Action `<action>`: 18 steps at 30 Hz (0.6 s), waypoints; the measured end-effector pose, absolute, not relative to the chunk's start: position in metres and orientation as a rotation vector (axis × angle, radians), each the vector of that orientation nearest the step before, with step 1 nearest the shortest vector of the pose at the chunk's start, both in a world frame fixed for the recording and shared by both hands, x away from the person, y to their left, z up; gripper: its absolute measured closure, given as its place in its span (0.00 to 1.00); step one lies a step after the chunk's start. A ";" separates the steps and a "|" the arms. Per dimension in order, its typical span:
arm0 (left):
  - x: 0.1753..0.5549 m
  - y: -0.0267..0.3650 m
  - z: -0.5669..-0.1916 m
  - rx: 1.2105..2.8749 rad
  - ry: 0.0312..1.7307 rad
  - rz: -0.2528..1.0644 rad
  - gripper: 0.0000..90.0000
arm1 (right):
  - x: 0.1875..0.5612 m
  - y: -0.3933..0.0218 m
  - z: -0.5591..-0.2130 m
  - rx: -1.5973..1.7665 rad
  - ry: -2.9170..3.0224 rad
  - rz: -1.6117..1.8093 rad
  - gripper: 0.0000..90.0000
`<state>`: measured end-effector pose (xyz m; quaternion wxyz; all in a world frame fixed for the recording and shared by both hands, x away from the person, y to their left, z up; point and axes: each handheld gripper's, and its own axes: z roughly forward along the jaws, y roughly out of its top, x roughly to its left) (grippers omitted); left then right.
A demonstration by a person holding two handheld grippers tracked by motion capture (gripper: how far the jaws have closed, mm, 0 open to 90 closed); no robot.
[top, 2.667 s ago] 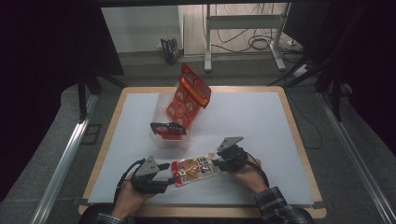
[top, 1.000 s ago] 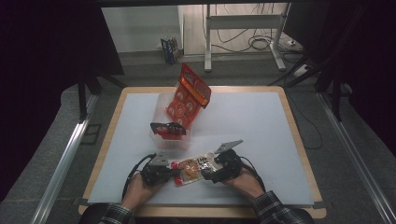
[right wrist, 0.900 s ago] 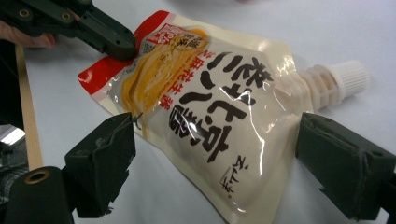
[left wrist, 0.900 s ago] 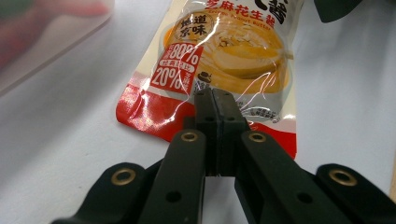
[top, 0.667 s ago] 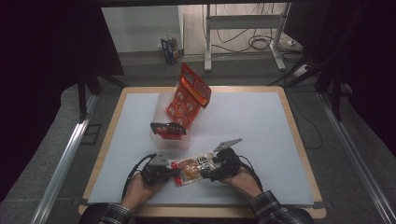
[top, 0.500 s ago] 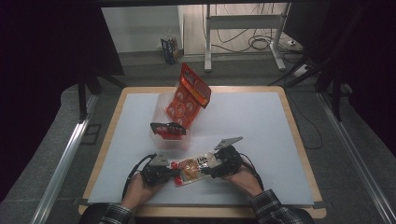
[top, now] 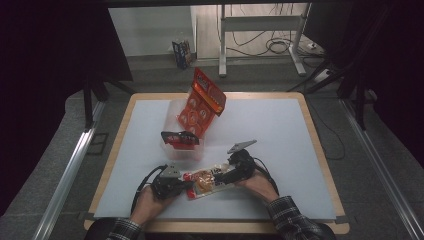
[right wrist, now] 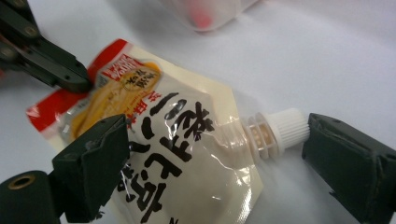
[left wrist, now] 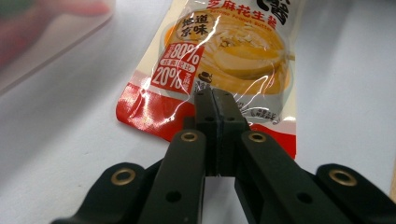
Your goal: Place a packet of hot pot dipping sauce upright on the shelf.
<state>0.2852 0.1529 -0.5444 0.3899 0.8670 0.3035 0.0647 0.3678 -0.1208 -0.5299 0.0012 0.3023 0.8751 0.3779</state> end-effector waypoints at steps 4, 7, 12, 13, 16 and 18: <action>0.285 0.153 -0.544 2.207 0.774 0.162 1.00 | 0.369 -0.123 -0.530 1.003 2.786 1.276 0.12; 0.285 0.153 -0.544 2.206 0.776 0.163 1.00 | 0.366 -0.118 -0.529 0.982 2.821 1.308 0.13; 0.284 0.153 -0.544 2.204 0.780 0.163 1.00 | 0.361 -0.116 -0.527 0.945 2.839 1.257 0.13; 0.284 0.153 -0.544 2.204 0.782 0.163 1.00 | 0.361 -0.118 -0.527 0.958 2.846 1.268 0.13; 0.283 0.152 -0.544 2.209 0.781 0.172 1.00 | 0.358 -0.122 -0.525 0.978 2.860 1.298 0.14; 0.283 0.152 -0.544 2.211 0.783 0.176 1.00 | 0.355 -0.121 -0.525 0.964 2.883 1.284 0.14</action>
